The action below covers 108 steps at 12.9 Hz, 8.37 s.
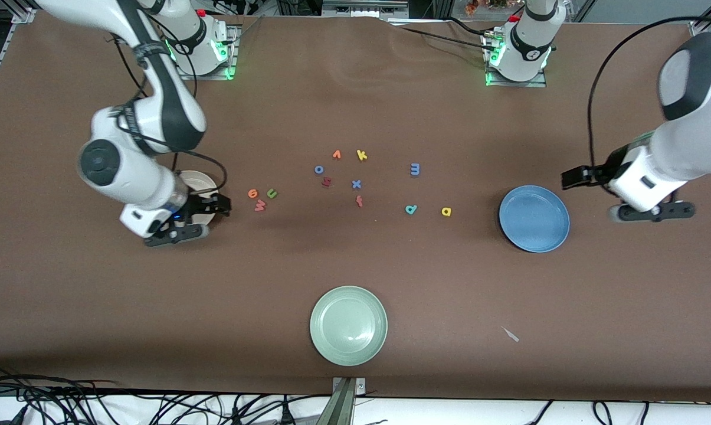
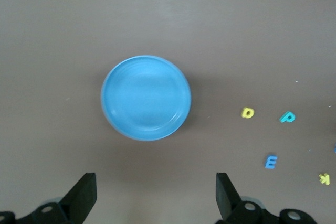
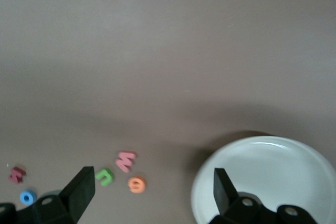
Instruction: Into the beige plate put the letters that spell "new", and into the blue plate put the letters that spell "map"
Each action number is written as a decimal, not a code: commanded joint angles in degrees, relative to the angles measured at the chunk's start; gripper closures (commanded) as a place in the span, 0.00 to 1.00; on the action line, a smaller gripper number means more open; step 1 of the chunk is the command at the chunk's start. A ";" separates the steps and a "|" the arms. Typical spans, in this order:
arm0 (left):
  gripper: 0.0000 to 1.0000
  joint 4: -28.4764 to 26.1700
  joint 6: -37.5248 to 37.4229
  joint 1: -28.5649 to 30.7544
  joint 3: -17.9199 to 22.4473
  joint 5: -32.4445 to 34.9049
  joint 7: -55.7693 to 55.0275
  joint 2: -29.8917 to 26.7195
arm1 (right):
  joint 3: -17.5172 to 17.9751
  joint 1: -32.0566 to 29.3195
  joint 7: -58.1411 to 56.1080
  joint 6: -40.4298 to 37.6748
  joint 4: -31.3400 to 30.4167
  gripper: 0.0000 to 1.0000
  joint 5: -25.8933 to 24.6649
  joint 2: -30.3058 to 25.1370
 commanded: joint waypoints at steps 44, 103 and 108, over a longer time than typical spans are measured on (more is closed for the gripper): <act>0.95 -13.73 18.14 -7.91 -18.79 14.11 -19.37 17.84 | -2.16 2.77 -4.68 19.92 -23.91 0.72 -8.12 -5.30; 0.99 -11.59 18.12 10.29 -22.84 25.09 -0.39 22.50 | -4.56 2.15 -9.41 17.19 -16.62 0.33 -7.58 -0.65; 0.52 -11.67 15.72 18.11 -21.96 26.15 18.00 23.73 | 1.08 2.50 3.54 18.84 -13.10 0.33 -7.50 4.00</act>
